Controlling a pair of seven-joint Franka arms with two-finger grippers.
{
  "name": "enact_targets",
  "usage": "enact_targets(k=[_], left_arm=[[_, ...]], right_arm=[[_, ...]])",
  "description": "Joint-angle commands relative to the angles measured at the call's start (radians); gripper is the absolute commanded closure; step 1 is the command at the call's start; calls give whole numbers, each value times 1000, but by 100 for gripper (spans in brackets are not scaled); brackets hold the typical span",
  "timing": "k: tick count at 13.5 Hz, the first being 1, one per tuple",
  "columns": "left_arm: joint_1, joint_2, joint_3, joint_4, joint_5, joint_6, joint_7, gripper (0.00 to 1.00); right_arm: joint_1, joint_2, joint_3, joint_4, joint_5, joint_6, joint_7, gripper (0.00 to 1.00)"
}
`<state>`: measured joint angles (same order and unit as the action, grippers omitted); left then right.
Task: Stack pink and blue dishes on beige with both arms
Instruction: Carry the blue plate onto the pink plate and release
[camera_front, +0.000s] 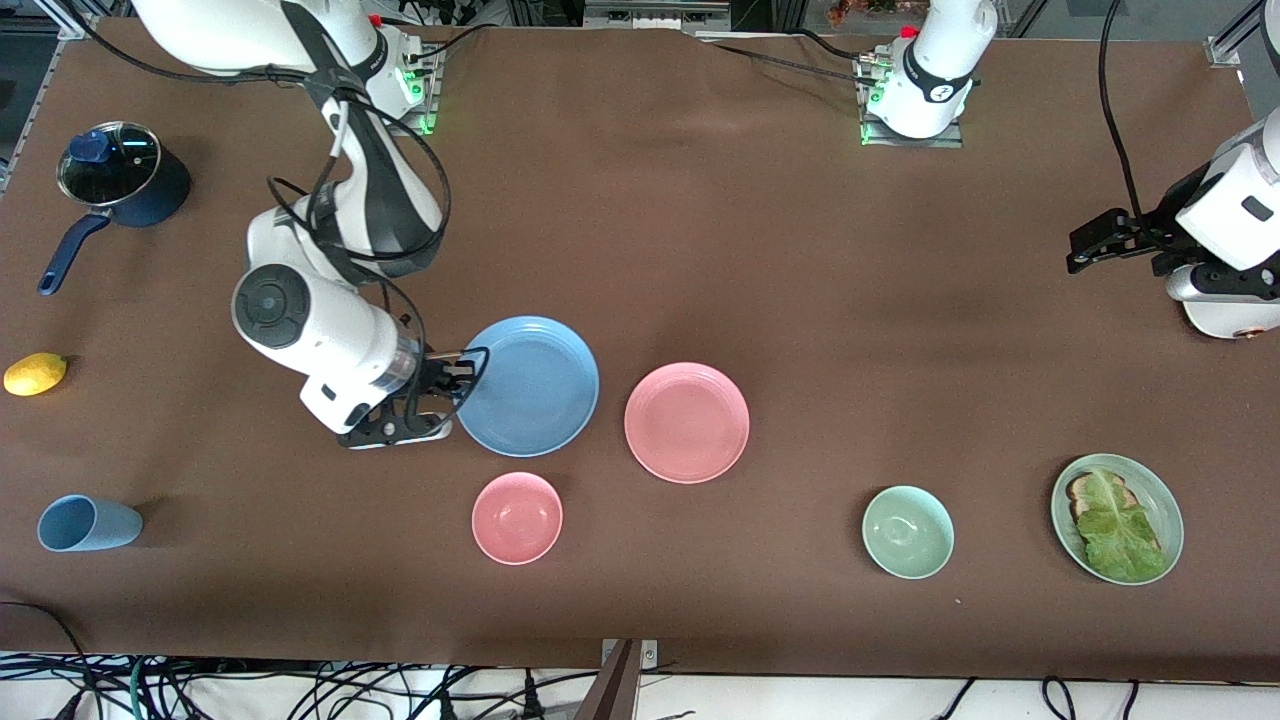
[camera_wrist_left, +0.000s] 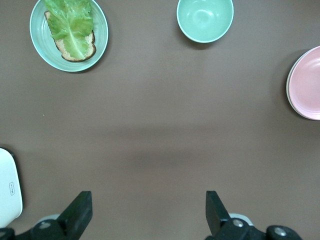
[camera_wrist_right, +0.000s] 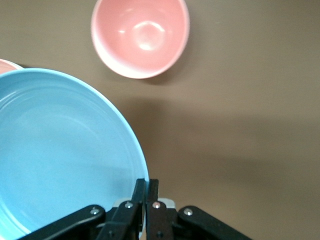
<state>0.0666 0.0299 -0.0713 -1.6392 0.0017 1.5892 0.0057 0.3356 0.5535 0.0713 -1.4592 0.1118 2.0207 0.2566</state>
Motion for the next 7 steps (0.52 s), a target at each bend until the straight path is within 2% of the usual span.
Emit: enact_targets(k=[1,7], left_arm=[[-2,10,-1,27,0,-17,17,0],[-2,10,-1,27,0,-17,17,0]], right_arm=[[54,97,-7,114,0,6,87,100],[181,221,-15,134,-21,213,295,100]])
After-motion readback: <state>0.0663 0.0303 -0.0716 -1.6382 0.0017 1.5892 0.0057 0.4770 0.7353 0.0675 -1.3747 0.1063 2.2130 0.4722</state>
